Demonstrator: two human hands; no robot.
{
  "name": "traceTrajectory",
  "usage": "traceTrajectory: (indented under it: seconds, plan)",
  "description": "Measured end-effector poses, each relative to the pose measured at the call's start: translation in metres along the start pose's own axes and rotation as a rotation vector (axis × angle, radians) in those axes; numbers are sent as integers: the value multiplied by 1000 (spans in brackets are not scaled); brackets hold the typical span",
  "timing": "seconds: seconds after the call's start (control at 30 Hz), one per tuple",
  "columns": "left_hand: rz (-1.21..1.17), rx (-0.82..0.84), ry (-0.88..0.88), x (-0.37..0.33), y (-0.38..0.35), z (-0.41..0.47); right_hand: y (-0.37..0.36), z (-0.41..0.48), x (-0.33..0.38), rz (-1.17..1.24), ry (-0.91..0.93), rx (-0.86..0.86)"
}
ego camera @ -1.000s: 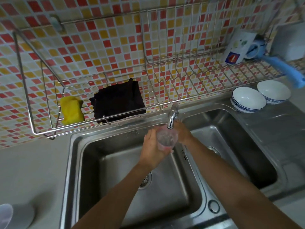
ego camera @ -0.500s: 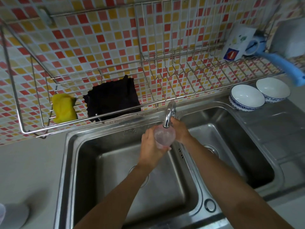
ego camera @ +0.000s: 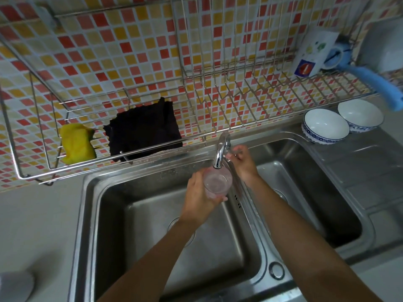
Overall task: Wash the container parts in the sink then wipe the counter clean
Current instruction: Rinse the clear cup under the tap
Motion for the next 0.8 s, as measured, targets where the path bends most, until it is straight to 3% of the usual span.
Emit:
traceTrajectory:
  seconds: [0.2,0.47,0.67,0.8]
  plan:
    - [4,2,-6,-4,4,7,-2,-19,19,-274,121,17]
    - [-11,-57,-16,-5,10,5,26,-95,-31,-289,81,-119]
    - [-51,-78,-8,-4,8,-1,19,-141,-82,-650,155,-27]
    - [-33,-73,-36,-5,6,-7,2,-157,-82,-986,345,19]
Point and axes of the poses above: each hand's wrist, its own z-axis towards the middle knuckle, its own y-axis out of the back of the hand, x = y × z, the point moved 10 cm from there along z, towards the middle knuckle, and after that the axes turned 2 degrees about x, right-handed, at the moved point
